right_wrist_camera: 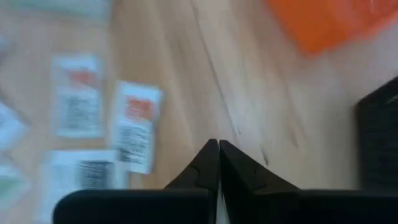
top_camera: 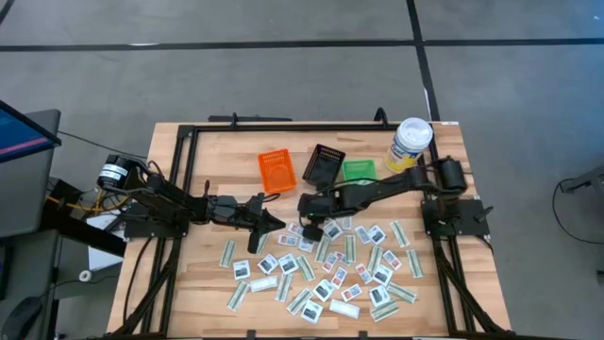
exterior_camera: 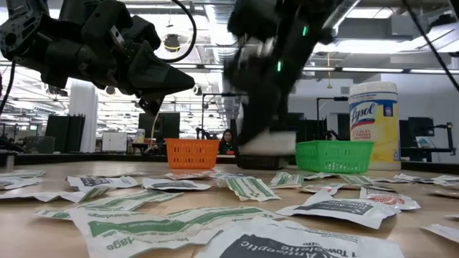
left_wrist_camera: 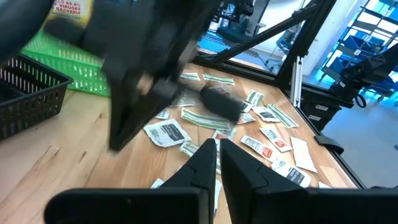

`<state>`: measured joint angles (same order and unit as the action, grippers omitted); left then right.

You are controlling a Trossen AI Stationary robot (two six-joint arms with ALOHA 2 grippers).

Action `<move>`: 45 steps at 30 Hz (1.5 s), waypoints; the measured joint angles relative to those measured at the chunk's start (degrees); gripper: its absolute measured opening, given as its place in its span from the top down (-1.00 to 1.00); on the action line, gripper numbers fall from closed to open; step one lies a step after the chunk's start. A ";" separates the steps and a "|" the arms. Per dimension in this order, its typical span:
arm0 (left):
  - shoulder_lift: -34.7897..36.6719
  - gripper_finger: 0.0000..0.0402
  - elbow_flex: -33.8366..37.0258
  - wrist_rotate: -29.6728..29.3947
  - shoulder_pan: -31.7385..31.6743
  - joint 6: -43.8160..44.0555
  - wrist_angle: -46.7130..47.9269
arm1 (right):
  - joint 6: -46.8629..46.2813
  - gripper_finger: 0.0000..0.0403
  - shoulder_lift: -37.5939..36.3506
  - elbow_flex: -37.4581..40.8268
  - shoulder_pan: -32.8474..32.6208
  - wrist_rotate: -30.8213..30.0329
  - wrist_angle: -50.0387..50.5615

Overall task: Pick & Place First Aid Supplies
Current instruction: Put the green bandage pack into the green basket

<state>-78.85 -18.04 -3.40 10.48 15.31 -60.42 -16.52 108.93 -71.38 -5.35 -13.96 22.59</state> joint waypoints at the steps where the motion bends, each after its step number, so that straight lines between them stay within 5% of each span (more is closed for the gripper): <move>1: 0.00 0.89 0.00 0.00 0.00 0.02 0.00 | -0.17 0.97 -1.68 -0.04 -0.31 -1.51 1.21; 9: 0.00 0.89 0.02 0.02 0.02 0.18 0.41 | -3.63 0.99 -15.86 -0.06 -3.82 -21.61 12.64; 13: 0.00 0.89 0.00 0.02 0.04 0.20 0.40 | -7.37 0.99 -21.20 2.27 -5.08 -26.09 17.24; 27: 0.00 0.89 0.01 0.02 0.04 0.20 0.39 | -24.71 0.99 -28.52 22.40 0.32 -30.10 17.46; 35: 0.00 0.89 0.02 0.02 0.04 0.20 0.37 | -30.98 0.98 -27.23 24.63 6.55 -29.48 17.87; 45: 0.00 0.89 0.01 0.02 0.05 0.20 0.39 | -33.06 0.98 -27.07 24.62 6.46 -27.88 10.48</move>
<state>-78.85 -18.03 -3.38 10.53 15.51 -60.03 -49.58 81.87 -46.76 1.10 -41.84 33.07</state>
